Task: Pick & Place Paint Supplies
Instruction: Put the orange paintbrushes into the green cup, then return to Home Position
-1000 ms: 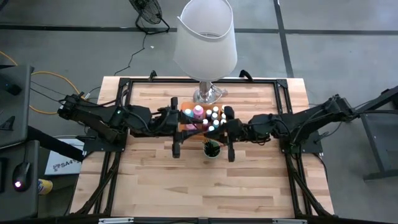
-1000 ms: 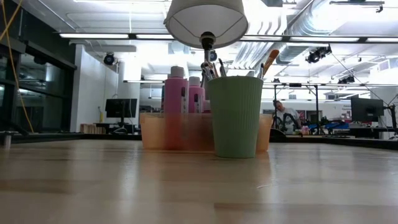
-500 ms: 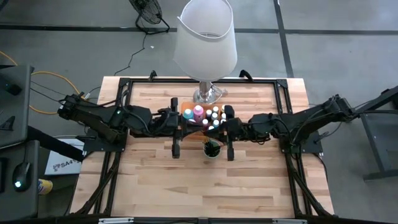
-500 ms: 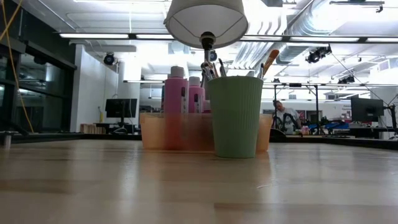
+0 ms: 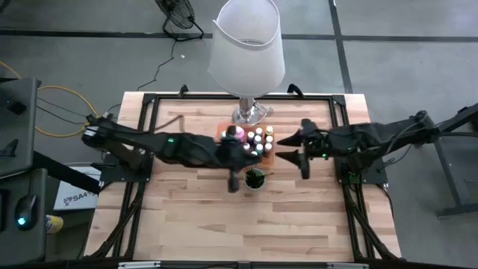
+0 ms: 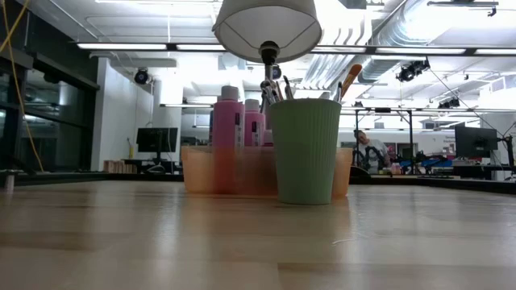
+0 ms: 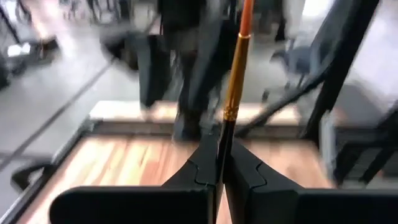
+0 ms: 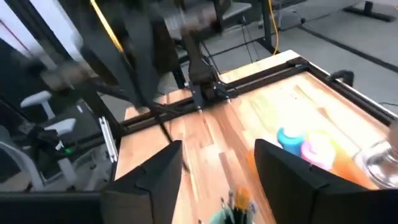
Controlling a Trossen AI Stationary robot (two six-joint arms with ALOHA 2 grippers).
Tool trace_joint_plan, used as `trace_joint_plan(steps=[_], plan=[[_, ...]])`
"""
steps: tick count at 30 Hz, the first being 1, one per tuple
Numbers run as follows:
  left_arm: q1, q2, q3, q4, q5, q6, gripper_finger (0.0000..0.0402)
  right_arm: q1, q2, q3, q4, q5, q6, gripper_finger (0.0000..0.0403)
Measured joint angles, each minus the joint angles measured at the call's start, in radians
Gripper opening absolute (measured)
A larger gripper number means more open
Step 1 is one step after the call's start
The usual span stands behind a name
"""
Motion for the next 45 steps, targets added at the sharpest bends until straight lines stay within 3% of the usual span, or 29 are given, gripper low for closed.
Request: trace_joint_plan(steps=[7, 15, 19, 26, 32, 45], plan=[[0.029, 0.135, -0.001, -0.007, 0.0, -0.059, 0.0004, 0.021, -0.108, 0.0, -0.092, 0.039, 0.003, 0.02], [0.027, 0.247, -0.006, -0.037, -0.096, -0.198, 0.0004, 0.021, -0.18, 0.0, -0.182, 0.042, 0.003, 0.0191], [0.027, 0.251, -0.106, 0.012, -0.113, -0.28, 0.0004, 0.021, -0.209, 0.0, -0.248, 0.011, 0.003, 0.0191], [0.037, 0.241, -0.316, 0.263, -0.088, -0.357, 0.0004, 0.02, -0.258, -0.001, -0.306, -0.045, 0.003, 0.0191], [0.062, 0.241, -0.364, 0.346, -0.089, -0.393, 0.0006, 0.02, -0.296, -0.001, -0.306, -0.045, 0.005, 0.0191], [0.072, 0.24, -0.365, 0.33, -0.086, -0.371, 0.0151, 0.02, -0.316, -0.001, -0.308, -0.156, -0.028, 0.0191]])
